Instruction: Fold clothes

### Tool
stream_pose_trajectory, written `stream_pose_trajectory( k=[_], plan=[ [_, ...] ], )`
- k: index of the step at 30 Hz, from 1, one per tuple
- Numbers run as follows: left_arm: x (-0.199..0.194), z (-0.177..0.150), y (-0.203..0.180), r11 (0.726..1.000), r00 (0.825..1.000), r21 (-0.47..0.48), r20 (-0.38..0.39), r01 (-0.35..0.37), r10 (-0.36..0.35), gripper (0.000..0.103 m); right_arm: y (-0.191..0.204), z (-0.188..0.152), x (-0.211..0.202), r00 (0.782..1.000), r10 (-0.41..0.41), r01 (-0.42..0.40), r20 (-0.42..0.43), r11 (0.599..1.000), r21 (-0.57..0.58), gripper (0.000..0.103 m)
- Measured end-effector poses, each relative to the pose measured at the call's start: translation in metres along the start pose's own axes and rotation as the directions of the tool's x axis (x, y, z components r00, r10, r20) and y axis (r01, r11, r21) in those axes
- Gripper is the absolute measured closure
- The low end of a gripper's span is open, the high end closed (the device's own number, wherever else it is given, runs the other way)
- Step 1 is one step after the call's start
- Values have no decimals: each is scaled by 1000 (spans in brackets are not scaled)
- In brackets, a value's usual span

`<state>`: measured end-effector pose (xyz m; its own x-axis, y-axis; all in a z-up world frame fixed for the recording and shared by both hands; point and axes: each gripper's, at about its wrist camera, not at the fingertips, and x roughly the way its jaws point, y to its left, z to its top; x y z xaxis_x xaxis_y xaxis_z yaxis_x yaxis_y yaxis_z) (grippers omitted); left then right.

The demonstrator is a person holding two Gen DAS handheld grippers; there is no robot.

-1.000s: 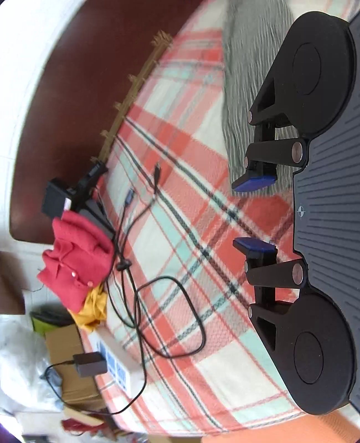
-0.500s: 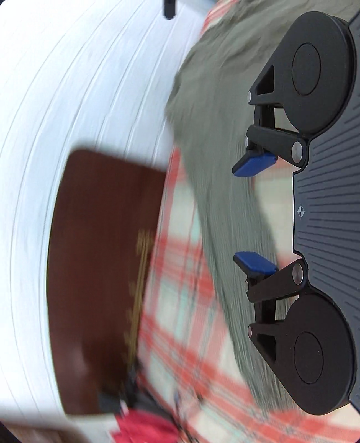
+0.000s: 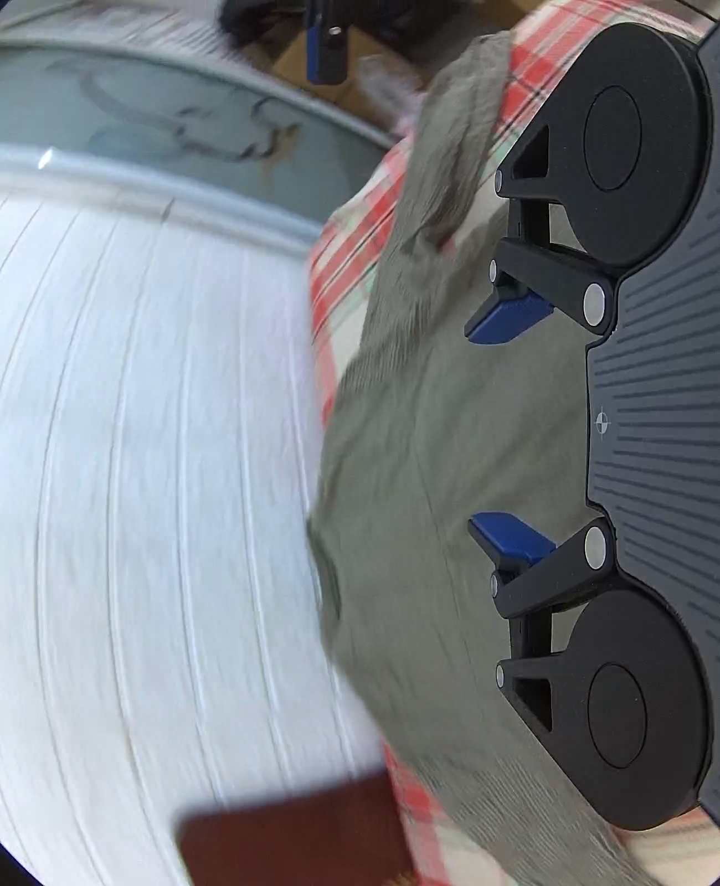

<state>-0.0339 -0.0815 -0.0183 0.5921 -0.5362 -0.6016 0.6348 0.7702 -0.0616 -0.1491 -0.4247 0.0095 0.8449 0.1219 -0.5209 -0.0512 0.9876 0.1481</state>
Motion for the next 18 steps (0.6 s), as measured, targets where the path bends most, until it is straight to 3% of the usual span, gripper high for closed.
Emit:
stream_pose_trajectory(
  k=[7,13,18],
  plan=[
    [91,-3,-119,961,999,274,-12,-42,47,24,-88,-51,-24,993,-113,118,-37,973,199,11],
    [140,-5,-164,928,994,359,-12,-97,108,25,-142,-75,-25,975,-200,217,-96,949,227,11],
    [165,-7,-165,922,986,361,-39,-137,162,25,-180,-92,-4,966,-204,238,-157,940,243,11]
  ],
)
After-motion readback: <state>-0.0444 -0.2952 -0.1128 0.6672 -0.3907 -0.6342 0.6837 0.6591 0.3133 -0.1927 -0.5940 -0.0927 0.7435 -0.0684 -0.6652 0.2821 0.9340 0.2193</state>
